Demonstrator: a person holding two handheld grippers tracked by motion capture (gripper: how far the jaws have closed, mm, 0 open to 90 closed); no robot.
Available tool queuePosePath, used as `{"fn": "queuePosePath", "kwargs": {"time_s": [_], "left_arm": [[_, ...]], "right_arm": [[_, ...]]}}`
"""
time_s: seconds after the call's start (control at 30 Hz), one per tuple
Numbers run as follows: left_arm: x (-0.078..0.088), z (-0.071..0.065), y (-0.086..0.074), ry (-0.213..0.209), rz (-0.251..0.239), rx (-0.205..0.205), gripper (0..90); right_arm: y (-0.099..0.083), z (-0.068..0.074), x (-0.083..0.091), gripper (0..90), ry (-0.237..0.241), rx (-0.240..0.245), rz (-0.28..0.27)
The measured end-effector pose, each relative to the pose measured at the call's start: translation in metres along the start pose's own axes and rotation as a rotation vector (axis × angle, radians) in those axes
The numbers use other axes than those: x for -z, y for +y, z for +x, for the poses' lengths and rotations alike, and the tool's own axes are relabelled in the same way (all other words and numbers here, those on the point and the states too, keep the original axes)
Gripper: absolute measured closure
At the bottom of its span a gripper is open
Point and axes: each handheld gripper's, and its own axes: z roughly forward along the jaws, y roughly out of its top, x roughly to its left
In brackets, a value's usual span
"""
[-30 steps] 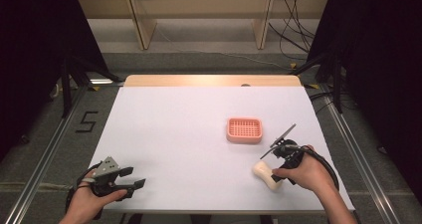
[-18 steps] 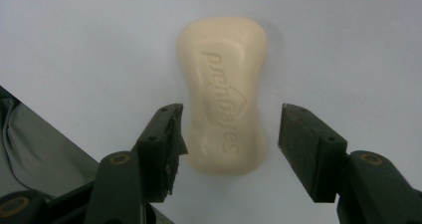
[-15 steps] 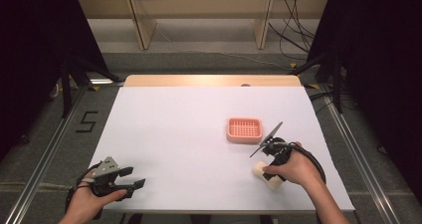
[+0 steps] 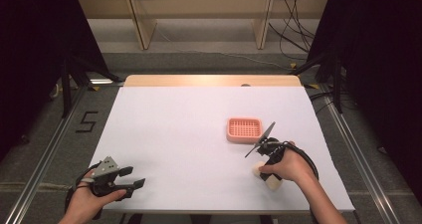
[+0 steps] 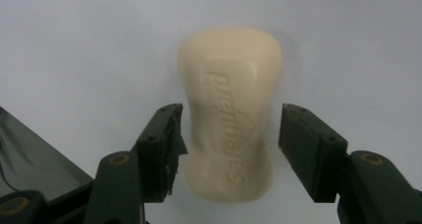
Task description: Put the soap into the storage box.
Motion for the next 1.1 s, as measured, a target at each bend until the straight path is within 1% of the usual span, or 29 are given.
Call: {"fn": "queuePosePath", "kwargs": {"time_s": [0.03,0.07,0.1,0.13,0.17,0.2,0.23,0.27,0.33,0.37,0.4,0.43,0.47,0.53,0.57,0.6,0.7,0.73,0.83,0.87,0.9,0.93,1.1], "left_arm": [[0.000,0.000,0.000,-0.002,0.001,-0.001,32.7],[0.000,0.001,0.000,0.004,0.001,-0.024,32.6],[0.000,0.001,0.000,0.004,0.001,-0.024,32.7],[0.000,0.001,0.000,0.002,0.009,-0.015,32.7],[0.000,0.001,0.000,0.001,0.006,-0.009,32.6],[0.000,0.001,0.000,-0.001,0.009,-0.007,32.6],[0.001,0.000,0.000,0.001,0.009,-0.005,32.7],[0.001,0.002,0.000,0.005,0.007,-0.032,32.7],[0.000,0.001,0.000,0.005,0.002,-0.026,32.7],[0.001,0.001,0.000,0.006,0.005,-0.027,32.7],[0.000,0.001,0.000,0.006,0.007,-0.026,32.7],[0.000,0.001,0.000,0.006,0.006,-0.028,32.7],[-0.001,0.000,0.000,0.008,-0.003,-0.027,32.7],[-0.001,0.000,0.000,0.008,0.001,-0.025,32.6],[-0.001,0.000,0.000,0.008,0.001,-0.025,32.6],[-0.001,0.000,0.000,0.008,0.001,-0.023,32.6],[-0.001,0.000,0.000,0.008,-0.003,-0.027,32.7],[0.000,0.001,0.000,0.003,0.006,-0.028,32.6],[-0.001,0.000,0.000,0.007,-0.005,-0.026,32.7],[-0.001,0.000,-0.001,0.006,-0.005,-0.022,32.7],[-0.001,0.000,-0.001,0.006,-0.005,-0.023,32.6],[-0.001,0.000,0.000,0.007,-0.001,-0.024,32.7],[-0.001,0.000,0.000,0.008,0.002,-0.020,32.6]], "right_arm": [[0.001,-0.001,-0.001,42.8,0.000,0.021,-0.010],[0.001,-0.001,-0.001,42.8,0.000,0.023,-0.006],[0.001,-0.001,-0.001,42.8,0.000,0.023,-0.006],[0.001,-0.001,-0.001,42.8,0.000,0.019,-0.003],[0.001,-0.001,-0.001,42.8,0.003,0.018,0.000],[0.001,-0.001,-0.002,42.8,0.004,0.022,-0.002],[0.002,-0.003,-0.004,42.8,0.003,0.039,-0.008],[0.003,0.000,-0.005,42.8,-0.004,0.008,0.005],[0.003,0.000,-0.005,42.8,0.002,0.011,0.006],[0.003,-0.001,-0.006,42.8,0.004,0.038,-0.001],[0.004,0.001,-0.006,42.9,0.002,0.012,0.007],[0.004,0.001,-0.007,43.3,-0.001,0.010,0.010],[0.004,0.000,-0.009,43.7,0.003,0.018,0.012],[0.004,-0.001,-0.011,44.6,0.007,0.042,0.008],[0.004,-0.001,-0.011,44.6,0.007,0.042,0.008],[0.004,-0.001,-0.012,44.6,0.006,0.031,0.012],[0.005,0.000,-0.014,44.6,0.009,0.031,0.019],[0.005,0.000,-0.016,44.7,-0.010,0.038,0.025],[0.006,0.001,-0.017,45.0,-0.005,0.029,0.031],[0.006,0.001,-0.018,45.4,-0.012,0.033,0.028],[0.007,0.001,-0.019,46.6,-0.007,0.034,0.025],[0.008,-0.001,-0.019,47.2,-0.003,0.049,0.027],[0.007,-0.001,-0.021,48.2,-0.016,0.056,0.033]]}}
